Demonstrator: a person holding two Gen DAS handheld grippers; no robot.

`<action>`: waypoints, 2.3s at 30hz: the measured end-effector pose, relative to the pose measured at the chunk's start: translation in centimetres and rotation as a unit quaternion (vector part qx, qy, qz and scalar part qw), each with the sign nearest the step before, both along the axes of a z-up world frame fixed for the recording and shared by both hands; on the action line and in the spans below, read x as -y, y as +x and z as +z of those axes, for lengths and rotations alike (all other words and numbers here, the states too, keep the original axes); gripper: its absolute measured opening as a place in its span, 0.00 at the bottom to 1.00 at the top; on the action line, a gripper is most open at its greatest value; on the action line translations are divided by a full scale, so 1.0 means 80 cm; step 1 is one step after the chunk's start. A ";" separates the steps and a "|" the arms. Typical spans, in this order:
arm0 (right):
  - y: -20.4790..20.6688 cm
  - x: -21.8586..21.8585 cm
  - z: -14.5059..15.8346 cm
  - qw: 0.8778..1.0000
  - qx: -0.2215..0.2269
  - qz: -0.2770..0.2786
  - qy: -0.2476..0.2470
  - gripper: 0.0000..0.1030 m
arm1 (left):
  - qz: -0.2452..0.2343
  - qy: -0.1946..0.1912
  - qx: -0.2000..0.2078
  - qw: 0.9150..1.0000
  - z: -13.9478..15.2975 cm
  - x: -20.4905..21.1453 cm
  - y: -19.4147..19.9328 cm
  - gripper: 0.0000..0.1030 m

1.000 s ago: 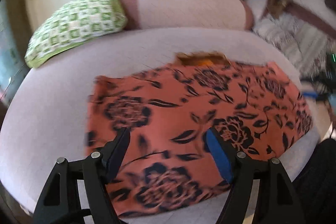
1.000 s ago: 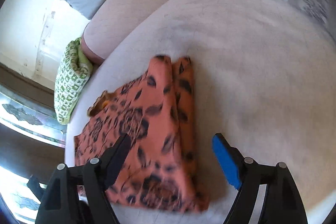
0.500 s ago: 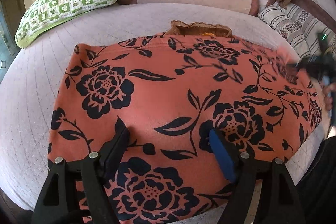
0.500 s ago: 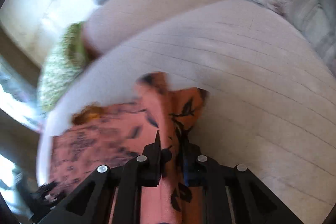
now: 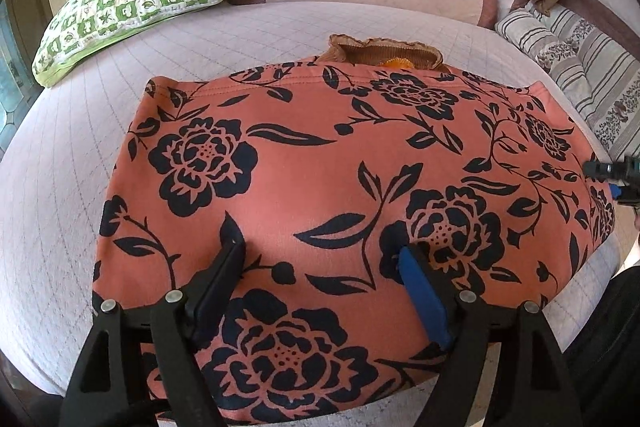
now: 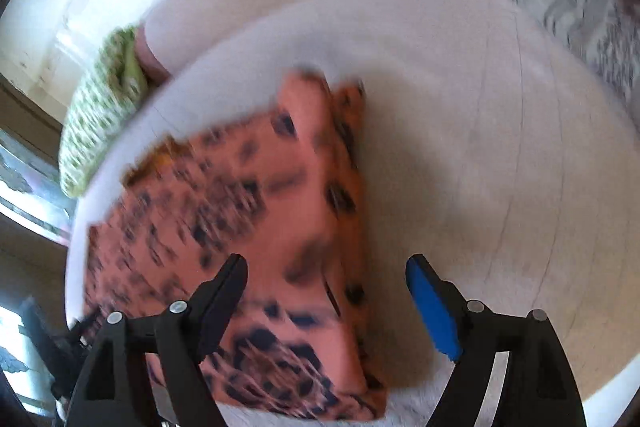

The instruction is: Fold small clothes

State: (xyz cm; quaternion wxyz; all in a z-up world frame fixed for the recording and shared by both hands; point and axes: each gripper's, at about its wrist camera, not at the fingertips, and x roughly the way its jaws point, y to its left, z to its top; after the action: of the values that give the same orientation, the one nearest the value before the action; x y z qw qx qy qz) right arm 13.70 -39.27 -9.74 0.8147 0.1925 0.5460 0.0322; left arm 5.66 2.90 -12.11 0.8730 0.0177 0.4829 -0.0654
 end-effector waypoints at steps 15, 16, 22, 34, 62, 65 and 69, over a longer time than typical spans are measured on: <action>-0.031 -0.016 0.028 0.999 0.030 -0.013 -0.020 0.72 | -0.007 0.004 0.005 1.000 -0.004 0.001 0.001 0.83; -0.037 -0.018 0.046 0.997 0.053 -0.018 -0.050 0.72 | -0.005 0.005 0.006 1.000 -0.004 0.002 0.001 0.83; -0.057 -0.056 0.109 0.985 0.167 0.014 -0.041 0.94 | 0.002 -0.014 0.003 1.000 0.006 -0.009 -0.002 0.84; -0.060 -0.075 -0.011 0.992 0.087 0.087 -0.038 1.00 | 0.247 -0.094 0.000 0.964 0.021 -0.188 -0.055 0.84; -0.065 -0.050 -0.010 0.992 0.103 0.065 0.020 1.00 | 0.185 -0.110 0.013 0.976 0.050 -0.182 0.022 0.71; -0.066 -0.049 -0.009 0.992 0.104 0.068 0.020 1.00 | 0.197 -0.126 -0.075 0.969 -0.003 -0.192 0.053 0.48; -0.066 -0.047 -0.010 0.992 0.105 0.069 0.027 1.00 | 0.187 -0.141 0.004 0.972 0.052 -0.185 0.032 0.07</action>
State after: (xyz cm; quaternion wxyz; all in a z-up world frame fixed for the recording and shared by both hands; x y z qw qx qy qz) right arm 8.40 -35.53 -10.52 0.8581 0.1714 0.4682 0.1230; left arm 8.19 17.71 -7.92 0.8656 -0.1960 0.4597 0.0320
